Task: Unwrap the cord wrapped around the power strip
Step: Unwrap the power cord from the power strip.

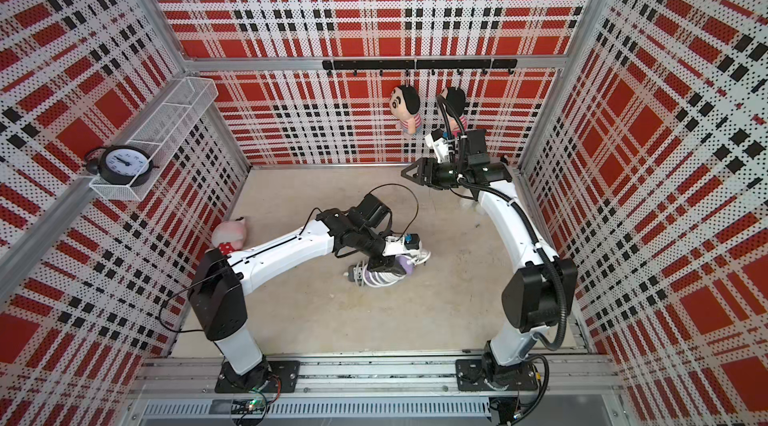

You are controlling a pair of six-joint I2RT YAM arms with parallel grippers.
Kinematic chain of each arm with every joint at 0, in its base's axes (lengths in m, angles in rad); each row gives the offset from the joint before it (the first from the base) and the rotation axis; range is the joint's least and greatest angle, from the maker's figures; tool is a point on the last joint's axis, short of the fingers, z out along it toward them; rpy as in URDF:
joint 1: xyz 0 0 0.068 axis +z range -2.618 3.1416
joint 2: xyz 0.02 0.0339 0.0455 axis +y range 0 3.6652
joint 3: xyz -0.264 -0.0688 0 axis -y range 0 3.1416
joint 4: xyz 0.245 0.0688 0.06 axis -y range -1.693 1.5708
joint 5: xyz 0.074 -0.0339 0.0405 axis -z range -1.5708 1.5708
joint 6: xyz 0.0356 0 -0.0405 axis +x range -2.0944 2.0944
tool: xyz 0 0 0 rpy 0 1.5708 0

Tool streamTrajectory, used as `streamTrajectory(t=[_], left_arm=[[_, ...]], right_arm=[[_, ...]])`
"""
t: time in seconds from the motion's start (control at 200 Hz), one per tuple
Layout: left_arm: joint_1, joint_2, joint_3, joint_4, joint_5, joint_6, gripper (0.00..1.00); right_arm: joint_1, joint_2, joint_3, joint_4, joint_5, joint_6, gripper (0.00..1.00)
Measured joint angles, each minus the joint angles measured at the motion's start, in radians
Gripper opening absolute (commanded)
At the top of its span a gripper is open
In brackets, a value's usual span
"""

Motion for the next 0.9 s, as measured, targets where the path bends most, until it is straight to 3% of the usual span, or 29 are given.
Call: streamTrajectory(t=[0.155,0.286,0.386,0.591,0.902], left_arm=[[0.055,-0.109,-0.14,0.269,-0.031,-0.248,0.0],[0.08,-0.188,-0.243,0.489,-0.131,-0.422,0.0],[0.066,-0.199,-0.27,0.602,-0.232,-0.509,0.0],[0.003,-0.198,-0.302,0.696,-0.419,-0.603,0.0],[-0.023,-0.198,-0.313,0.767,-0.529,-0.645,0.0]], right_arm=[[-0.06,-0.131,-0.137,-0.037,0.086,0.011,0.42],[-0.048,-0.22,-0.252,-0.041,0.119,0.046,0.43],[-0.001,-0.235,-0.278,-0.031,0.151,0.07,0.52],[0.072,-0.235,-0.34,0.108,0.139,0.165,0.53],[0.075,-0.237,-0.355,0.203,0.118,0.221,0.47]])
